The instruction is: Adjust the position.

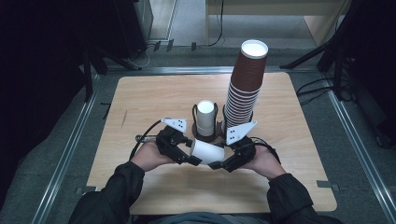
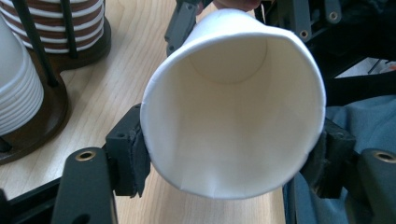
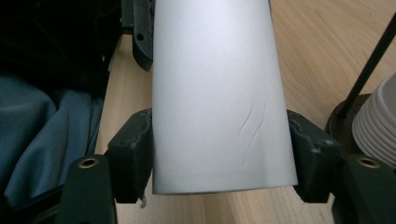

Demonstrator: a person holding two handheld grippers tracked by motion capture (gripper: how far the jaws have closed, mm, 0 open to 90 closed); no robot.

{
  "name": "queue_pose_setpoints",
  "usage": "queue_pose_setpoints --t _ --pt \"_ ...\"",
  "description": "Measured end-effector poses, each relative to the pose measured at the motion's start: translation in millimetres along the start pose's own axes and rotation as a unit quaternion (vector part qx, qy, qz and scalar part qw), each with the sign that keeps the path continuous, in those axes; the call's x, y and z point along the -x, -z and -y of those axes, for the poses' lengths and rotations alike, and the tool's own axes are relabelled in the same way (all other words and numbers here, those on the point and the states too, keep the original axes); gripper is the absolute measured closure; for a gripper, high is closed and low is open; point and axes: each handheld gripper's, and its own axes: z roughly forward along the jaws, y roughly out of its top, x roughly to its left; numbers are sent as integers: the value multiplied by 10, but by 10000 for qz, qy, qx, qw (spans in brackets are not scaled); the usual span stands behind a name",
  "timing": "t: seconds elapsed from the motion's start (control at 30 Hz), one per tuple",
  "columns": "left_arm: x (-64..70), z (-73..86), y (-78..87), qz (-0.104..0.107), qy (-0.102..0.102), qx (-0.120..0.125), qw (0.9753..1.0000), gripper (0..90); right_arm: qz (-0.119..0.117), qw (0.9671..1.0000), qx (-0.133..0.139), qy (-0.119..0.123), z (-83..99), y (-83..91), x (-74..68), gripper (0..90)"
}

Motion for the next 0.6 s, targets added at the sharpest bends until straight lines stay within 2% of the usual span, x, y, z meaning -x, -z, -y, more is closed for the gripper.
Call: queue_pose_setpoints --t 0.13,0.3,0.4,0.6 --pt "7 4 25 -54 -54 -72 9999 308 33 9998 -91 -148 3 -12 17 244" --pt "9 8 84 -287 -120 -216 9993 300 98 9997 -189 -138 18 -22 24 230" --pt "2 22 119 -350 -127 -243 9990 296 165 9993 -319 -124 34 -33 31 230" --pt "-2 22 158 -643 -253 -473 9965 296 256 9981 -531 -187 53 -59 40 230"
